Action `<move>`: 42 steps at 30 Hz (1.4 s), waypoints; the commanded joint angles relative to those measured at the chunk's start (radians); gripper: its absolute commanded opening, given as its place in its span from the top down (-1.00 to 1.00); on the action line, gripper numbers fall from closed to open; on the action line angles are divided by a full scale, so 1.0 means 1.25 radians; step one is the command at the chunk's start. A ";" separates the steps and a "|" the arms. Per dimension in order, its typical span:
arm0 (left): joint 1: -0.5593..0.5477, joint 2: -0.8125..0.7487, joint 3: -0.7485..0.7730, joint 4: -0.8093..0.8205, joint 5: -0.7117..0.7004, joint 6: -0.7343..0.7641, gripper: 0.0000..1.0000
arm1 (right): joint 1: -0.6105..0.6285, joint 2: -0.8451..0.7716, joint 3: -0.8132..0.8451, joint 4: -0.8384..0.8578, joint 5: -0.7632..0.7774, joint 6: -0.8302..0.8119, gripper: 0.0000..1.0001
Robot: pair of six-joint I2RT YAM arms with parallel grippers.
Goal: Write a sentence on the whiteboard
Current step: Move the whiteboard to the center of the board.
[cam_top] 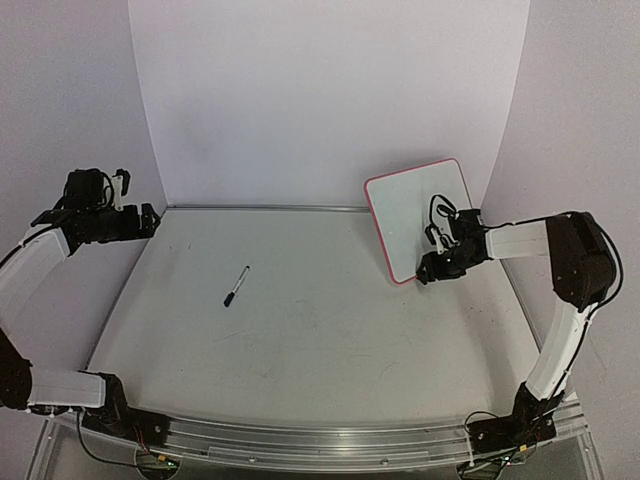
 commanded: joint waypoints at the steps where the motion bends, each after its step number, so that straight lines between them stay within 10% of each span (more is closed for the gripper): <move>1: 0.001 -0.014 0.006 0.034 0.019 0.016 -0.99 | 0.013 0.010 0.027 -0.032 0.003 -0.007 0.09; 42: 0.001 -0.038 -0.002 0.024 -0.003 0.021 -0.99 | 0.200 -0.008 0.041 -0.044 0.336 0.137 1.00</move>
